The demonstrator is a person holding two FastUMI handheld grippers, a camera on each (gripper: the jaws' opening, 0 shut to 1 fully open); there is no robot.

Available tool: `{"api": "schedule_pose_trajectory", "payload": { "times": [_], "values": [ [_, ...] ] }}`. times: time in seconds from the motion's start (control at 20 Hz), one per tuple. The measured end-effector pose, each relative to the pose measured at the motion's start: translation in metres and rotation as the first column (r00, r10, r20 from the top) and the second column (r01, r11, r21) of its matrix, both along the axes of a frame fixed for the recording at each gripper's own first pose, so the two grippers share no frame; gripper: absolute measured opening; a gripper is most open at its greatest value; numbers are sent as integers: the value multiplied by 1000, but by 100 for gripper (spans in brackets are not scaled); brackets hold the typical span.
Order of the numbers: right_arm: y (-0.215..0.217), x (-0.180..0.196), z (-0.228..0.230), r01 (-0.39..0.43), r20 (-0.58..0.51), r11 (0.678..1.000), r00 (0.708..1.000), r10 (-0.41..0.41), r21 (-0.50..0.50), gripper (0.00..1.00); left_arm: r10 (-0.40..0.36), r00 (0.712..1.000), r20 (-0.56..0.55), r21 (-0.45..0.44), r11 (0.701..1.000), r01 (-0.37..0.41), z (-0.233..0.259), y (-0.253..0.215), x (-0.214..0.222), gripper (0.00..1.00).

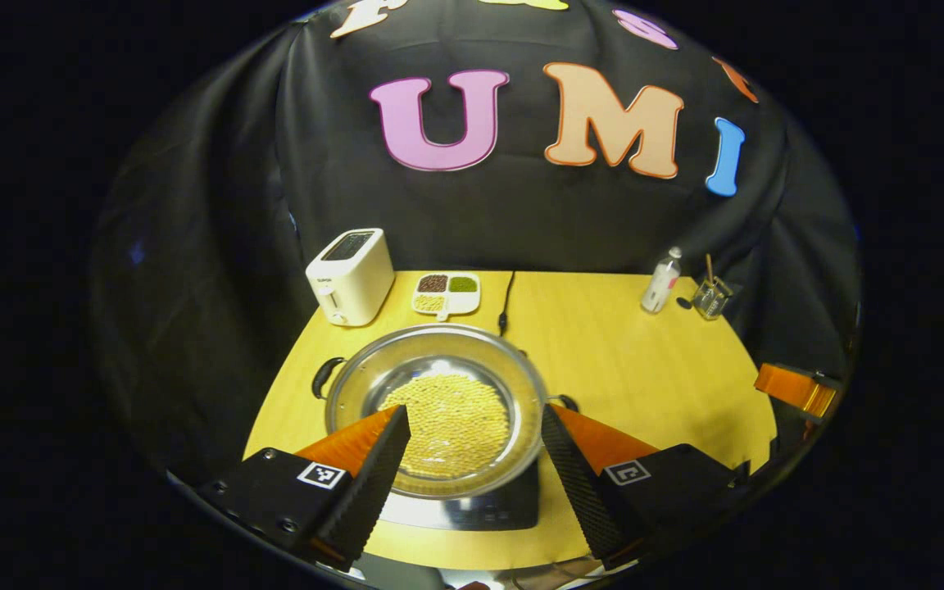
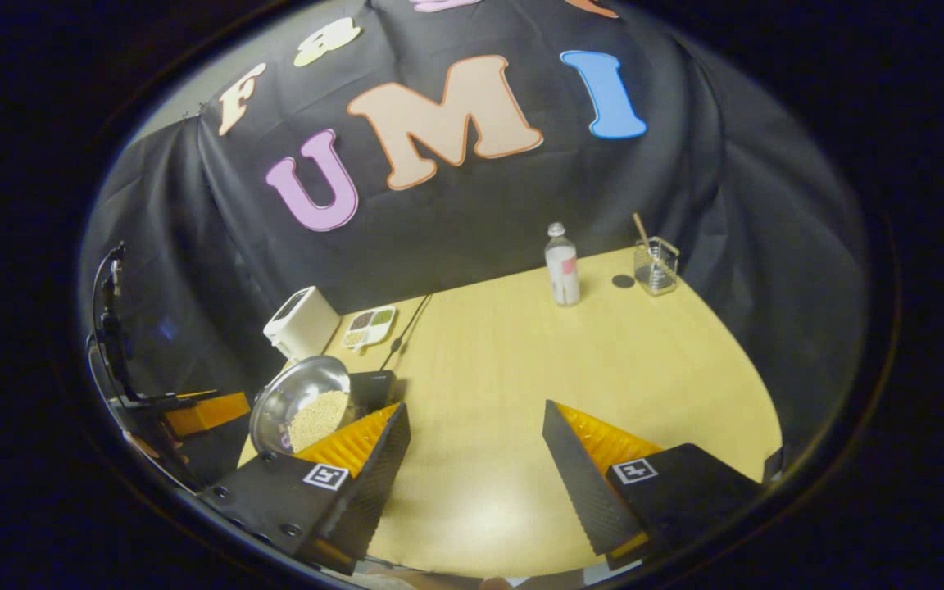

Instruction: First push the handle of the pot to place it horizontally, then grasp the pot with both hands and set it on the induction cooktop.

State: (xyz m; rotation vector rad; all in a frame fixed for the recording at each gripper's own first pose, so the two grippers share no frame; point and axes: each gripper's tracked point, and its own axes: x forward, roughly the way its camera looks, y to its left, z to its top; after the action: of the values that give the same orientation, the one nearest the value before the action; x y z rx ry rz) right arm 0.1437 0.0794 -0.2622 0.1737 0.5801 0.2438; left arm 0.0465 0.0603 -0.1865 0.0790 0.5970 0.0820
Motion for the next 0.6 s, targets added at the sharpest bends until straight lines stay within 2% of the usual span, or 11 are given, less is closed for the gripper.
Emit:
{"api": "schedule_pose_trajectory", "payload": {
  "times": [0.1,0.15,0.3,0.4,0.55,0.6],
  "values": [
    [-26,1,19,12,47,1000,999,-12,2,92,-20,999,40,-4,1000,20,10,-28,5,99],
    [-40,3,29,17,74,1000,997,-17,-6,100,-29,997,65,6,1000,29,17,-43,8,99],
    [-76,9,59,24,152,999,988,-20,-27,99,-70,986,149,65,996,60,39,-83,14,98],
    [-91,13,87,23,218,999,976,-16,-30,99,-99,969,225,82,993,82,55,-114,20,98],
    [-113,18,127,31,340,998,941,-10,-57,99,-120,932,341,88,991,96,82,-152,22,98],
    [-119,17,142,36,378,998,926,-12,-57,92,-120,916,384,85,992,94,92,-161,22,98]
  ]
}}
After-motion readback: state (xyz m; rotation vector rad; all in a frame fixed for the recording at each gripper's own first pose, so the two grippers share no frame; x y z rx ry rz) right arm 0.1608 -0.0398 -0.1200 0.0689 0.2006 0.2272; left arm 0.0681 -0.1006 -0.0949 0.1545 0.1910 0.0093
